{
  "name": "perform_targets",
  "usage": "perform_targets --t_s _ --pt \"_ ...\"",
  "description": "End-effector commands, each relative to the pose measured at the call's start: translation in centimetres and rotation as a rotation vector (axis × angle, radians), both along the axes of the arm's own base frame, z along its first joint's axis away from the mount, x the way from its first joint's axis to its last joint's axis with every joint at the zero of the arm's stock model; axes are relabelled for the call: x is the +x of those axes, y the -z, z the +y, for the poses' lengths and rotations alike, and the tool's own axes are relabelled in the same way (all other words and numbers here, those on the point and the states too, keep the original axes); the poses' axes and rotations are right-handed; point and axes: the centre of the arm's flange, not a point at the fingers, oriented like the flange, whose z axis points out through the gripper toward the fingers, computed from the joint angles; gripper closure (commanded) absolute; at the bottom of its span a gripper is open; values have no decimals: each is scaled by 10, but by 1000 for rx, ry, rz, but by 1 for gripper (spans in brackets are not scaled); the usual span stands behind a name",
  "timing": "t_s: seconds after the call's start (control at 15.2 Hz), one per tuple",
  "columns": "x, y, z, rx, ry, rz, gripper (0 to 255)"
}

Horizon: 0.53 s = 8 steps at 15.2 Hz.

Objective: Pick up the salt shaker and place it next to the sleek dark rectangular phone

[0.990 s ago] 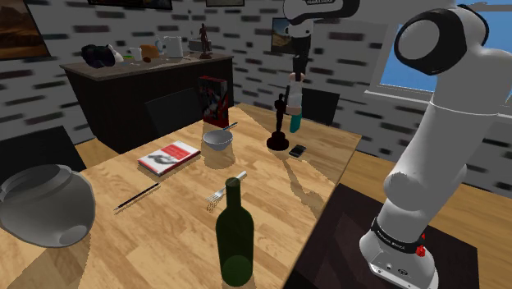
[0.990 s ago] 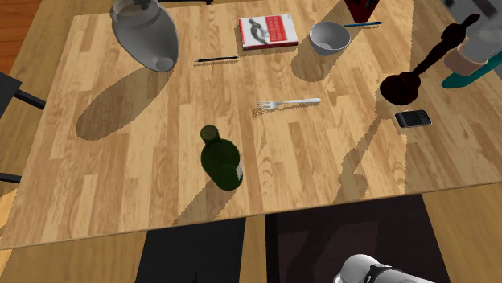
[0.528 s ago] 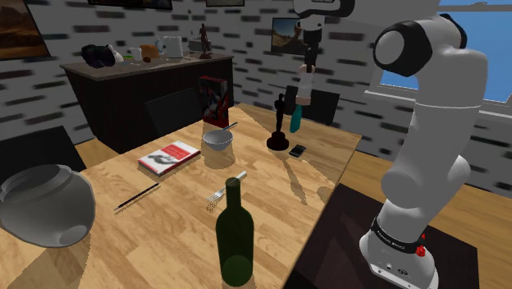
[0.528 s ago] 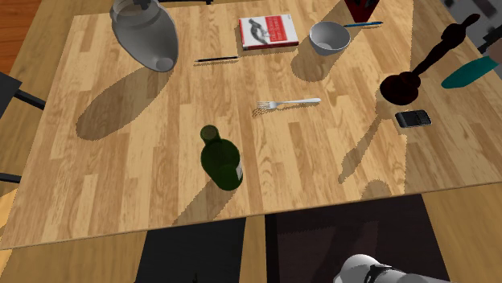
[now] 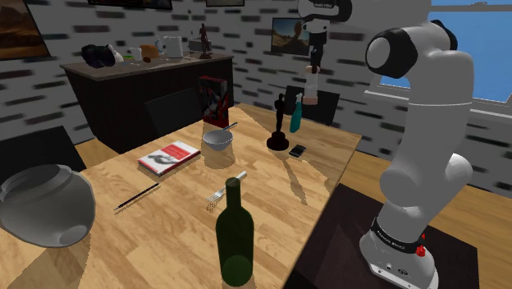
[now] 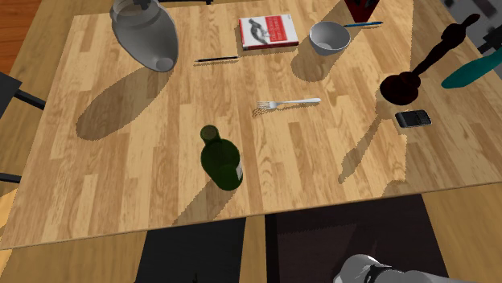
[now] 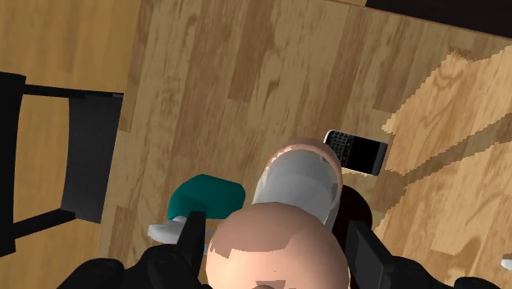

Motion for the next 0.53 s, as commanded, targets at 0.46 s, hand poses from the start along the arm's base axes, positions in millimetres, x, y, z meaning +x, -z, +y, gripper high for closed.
perform_targets --t_s 0.46 --pt "1 48 0 0 0 -1 255"
